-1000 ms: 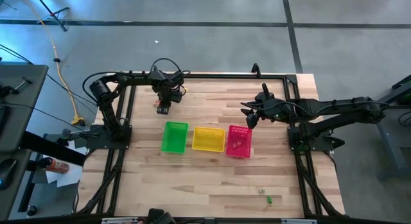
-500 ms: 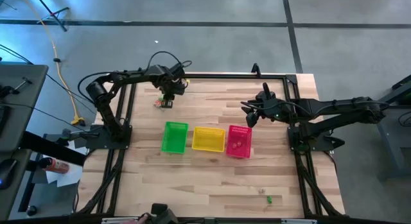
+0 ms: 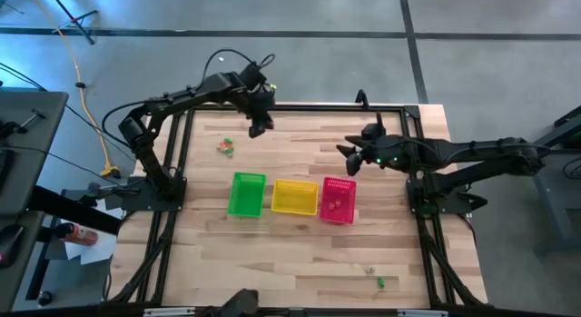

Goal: Sort Halloween decoration
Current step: Put the orange pumpkin toy into the red basket

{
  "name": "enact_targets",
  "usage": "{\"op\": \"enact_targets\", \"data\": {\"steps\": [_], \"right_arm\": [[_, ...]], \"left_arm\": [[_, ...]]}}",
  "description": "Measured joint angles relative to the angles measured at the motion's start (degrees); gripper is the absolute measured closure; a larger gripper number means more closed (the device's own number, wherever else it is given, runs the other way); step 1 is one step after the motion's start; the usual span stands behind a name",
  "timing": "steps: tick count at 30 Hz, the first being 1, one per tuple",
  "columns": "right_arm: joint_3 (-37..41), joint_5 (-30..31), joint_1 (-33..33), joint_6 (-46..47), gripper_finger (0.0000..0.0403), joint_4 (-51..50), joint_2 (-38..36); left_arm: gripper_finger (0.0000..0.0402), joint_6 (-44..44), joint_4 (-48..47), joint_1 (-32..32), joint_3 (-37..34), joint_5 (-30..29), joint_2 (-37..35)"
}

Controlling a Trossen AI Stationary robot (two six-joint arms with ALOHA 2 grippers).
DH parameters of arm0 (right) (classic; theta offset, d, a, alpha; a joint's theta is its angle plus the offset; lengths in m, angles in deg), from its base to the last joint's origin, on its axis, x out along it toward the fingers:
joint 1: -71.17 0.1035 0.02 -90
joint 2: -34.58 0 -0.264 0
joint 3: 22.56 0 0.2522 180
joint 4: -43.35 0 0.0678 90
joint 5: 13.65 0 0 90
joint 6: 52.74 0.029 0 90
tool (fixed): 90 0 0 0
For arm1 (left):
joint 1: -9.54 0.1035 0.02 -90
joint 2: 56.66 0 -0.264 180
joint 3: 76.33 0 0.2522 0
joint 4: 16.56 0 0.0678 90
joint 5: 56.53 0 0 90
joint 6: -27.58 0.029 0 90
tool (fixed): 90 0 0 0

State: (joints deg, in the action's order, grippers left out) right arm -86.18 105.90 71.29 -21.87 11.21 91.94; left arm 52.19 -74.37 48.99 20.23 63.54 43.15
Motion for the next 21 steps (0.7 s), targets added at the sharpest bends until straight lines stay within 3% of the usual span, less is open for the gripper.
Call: {"op": "enact_targets", "data": {"steps": [4, 8, 13, 21], "right_arm": [[0.0, -2.29, -1.89, -3.19, 0.019, 5.44, 0.0], [0.0, -7.79, -3.99, -6.62, 0.019, 11.67, 0.0], [0.0, -14.99, -5.71, -10.07, 0.019, 18.25, 0.0], [0.0, -19.07, -6.6, -11.69, 0.019, 20.4, 0.0]], "left_arm": [[0.032, -7.71, 4.32, -0.98, 1.7, 16.13, -0.02], [0.032, -13.06, 10.49, -4.24, 1.75, 24.55, -1.05], [0.032, -15.76, 16.02, -10.68, 1.76, 23.61, -3.6], [0.032, -17.01, 23.99, -18.9, 1.76, 8.79, -7.67]]}}
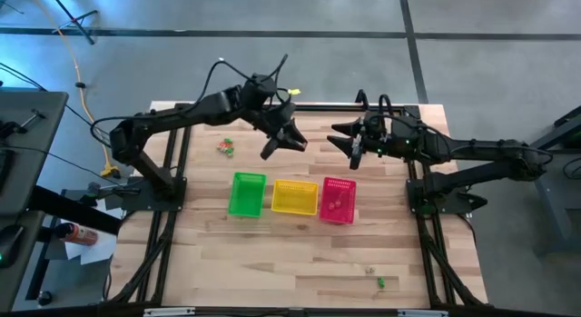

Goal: Sort Halloween decoration
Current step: Put the orange pumpkin toy into the red basket

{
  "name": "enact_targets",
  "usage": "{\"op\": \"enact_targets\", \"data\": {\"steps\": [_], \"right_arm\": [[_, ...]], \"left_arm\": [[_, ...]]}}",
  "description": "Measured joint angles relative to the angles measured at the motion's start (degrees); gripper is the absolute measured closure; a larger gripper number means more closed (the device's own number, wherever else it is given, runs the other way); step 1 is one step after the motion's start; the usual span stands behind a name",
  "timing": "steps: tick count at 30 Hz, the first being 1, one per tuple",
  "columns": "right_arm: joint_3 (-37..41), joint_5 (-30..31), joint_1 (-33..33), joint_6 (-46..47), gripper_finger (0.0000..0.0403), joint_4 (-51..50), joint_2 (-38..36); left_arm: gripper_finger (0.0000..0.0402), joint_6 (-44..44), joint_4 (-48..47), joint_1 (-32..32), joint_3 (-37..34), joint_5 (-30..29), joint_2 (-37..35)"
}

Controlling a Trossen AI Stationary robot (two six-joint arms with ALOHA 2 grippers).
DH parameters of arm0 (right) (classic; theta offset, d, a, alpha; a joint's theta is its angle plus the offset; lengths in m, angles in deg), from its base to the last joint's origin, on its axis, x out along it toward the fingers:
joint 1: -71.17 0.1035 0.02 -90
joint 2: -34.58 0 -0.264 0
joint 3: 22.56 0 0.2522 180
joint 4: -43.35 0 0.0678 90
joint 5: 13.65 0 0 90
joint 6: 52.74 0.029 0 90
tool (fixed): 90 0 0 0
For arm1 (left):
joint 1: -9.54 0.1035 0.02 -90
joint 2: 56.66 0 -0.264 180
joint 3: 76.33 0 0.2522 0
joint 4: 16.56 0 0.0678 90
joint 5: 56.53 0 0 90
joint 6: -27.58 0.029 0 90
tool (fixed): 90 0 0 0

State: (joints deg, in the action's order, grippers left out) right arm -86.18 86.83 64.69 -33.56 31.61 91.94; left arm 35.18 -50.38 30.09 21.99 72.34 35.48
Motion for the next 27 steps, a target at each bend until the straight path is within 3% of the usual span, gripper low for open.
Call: {"op": "enact_targets", "data": {"steps": [8, 14, 23, 27], "right_arm": [[0.02, 0.31, -0.02, -2.67, 0.019, -0.07, -1.34], [0.02, 4.15, -0.04, -2.73, 0.019, -0.08, -5.75], [0.02, 10.61, -0.02, 2.48, 0.019, -5.68, -14.66], [0.02, 12.64, -0.02, 4.49, 0.019, -10.24, -18.0]], "left_arm": [[0.032, -1.55, 0.87, -1.1, -0.25, -1.65, -0.38], [0.032, -1.75, 2.44, -1.64, -2.71, -1.68, -0.33], [0.032, -9.5, 32.46, -3.79, -9.57, -5.02, 3.46], [0.032, -11.77, 37.71, -6.79, -9.76, -8.69, 7.0]]}}
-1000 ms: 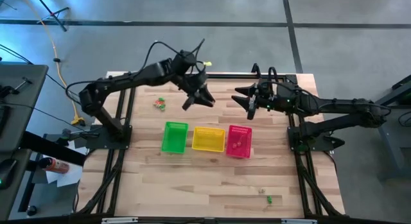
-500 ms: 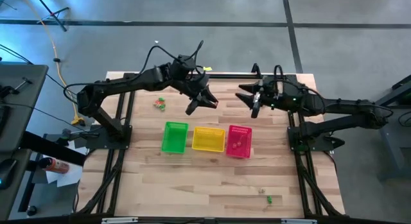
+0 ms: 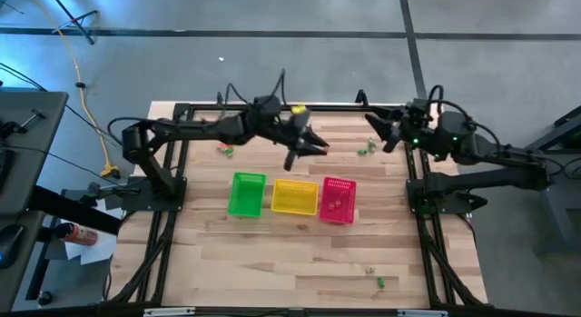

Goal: Sort Halloween decoration
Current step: Put the orange pumpkin toy into the red basket

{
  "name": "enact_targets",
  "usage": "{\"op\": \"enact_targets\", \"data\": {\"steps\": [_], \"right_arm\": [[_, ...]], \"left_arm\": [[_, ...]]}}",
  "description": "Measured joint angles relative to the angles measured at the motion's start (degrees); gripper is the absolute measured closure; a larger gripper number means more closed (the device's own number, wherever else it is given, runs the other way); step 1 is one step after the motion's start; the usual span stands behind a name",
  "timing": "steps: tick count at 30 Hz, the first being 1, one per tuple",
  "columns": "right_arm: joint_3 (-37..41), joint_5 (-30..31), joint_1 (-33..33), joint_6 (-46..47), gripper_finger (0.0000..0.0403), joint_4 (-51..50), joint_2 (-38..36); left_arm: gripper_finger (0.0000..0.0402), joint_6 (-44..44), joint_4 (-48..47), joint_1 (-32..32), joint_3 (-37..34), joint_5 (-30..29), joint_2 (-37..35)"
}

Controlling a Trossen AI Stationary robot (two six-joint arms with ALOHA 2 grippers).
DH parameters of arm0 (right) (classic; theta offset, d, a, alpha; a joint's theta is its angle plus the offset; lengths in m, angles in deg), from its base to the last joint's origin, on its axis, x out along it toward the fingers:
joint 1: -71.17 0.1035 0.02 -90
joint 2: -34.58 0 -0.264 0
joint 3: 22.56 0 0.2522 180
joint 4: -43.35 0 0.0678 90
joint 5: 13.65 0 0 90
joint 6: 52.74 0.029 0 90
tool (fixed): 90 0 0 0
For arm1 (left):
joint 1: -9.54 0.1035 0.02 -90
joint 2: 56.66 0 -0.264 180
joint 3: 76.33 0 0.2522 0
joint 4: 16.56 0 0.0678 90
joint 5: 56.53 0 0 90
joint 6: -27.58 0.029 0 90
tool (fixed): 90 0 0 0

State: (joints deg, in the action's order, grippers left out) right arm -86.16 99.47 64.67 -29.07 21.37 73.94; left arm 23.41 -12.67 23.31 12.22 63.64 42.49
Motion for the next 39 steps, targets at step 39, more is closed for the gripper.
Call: {"op": "enact_targets", "data": {"steps": [39], "right_arm": [[0.0, 0.36, 0.07, 0.83, 0.019, -13.4, -2.32]], "left_arm": [[0.032, 5.85, -4.01, -13.88, 21.76, -15.84, 33.23]]}}
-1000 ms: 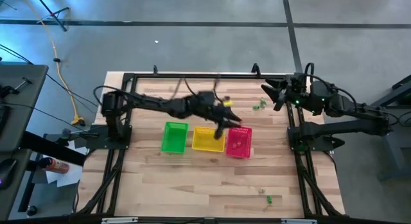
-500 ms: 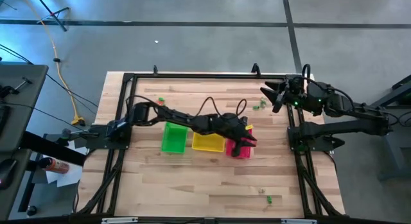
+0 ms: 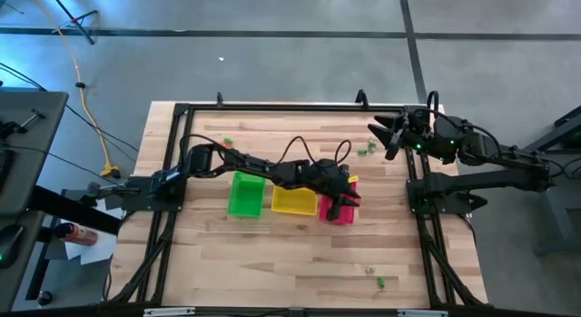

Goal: Sort Halloween decoration
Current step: Put the orange pumpkin toy into the red basket

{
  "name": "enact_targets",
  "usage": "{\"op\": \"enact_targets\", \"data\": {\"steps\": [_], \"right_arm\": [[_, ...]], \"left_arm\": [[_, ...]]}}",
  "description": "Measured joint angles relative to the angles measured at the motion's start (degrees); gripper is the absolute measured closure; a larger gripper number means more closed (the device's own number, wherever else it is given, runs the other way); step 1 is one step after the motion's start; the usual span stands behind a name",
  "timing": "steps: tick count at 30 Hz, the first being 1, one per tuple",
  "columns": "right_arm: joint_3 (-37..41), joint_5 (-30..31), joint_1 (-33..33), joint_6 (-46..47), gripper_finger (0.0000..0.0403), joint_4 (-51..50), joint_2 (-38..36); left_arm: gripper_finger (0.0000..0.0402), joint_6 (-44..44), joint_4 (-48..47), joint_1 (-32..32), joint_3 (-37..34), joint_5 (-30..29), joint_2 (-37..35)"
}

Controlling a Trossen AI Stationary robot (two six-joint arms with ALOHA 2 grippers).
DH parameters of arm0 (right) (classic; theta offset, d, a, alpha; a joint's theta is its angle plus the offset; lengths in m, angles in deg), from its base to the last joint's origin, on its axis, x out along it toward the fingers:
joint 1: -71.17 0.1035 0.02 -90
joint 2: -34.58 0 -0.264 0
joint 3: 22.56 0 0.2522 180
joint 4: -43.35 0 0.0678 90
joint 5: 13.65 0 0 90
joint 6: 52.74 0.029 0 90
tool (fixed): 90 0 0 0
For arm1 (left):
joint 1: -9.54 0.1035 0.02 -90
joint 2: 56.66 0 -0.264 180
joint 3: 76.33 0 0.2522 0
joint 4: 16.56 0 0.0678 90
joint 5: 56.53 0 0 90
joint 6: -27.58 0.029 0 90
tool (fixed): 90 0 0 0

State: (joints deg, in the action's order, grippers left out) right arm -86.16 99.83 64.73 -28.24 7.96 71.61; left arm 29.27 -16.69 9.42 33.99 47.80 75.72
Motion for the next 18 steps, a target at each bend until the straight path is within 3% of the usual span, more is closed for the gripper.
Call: {"op": "enact_targets", "data": {"steps": [10, 18], "right_arm": [[0.0, 0.33, 0.0, -0.51, 0.019, 0.0, 0.0], [0.0, 0.39, 0.0, -0.53, 0.019, 0.0, 0.01]], "left_arm": [[0.032, 0.78, -1.93, 0.23, 0.0, 0.06, 0.0], [0.032, 3.35, -18.02, 2.7, 0.02, 0.07, -4.11]]}}
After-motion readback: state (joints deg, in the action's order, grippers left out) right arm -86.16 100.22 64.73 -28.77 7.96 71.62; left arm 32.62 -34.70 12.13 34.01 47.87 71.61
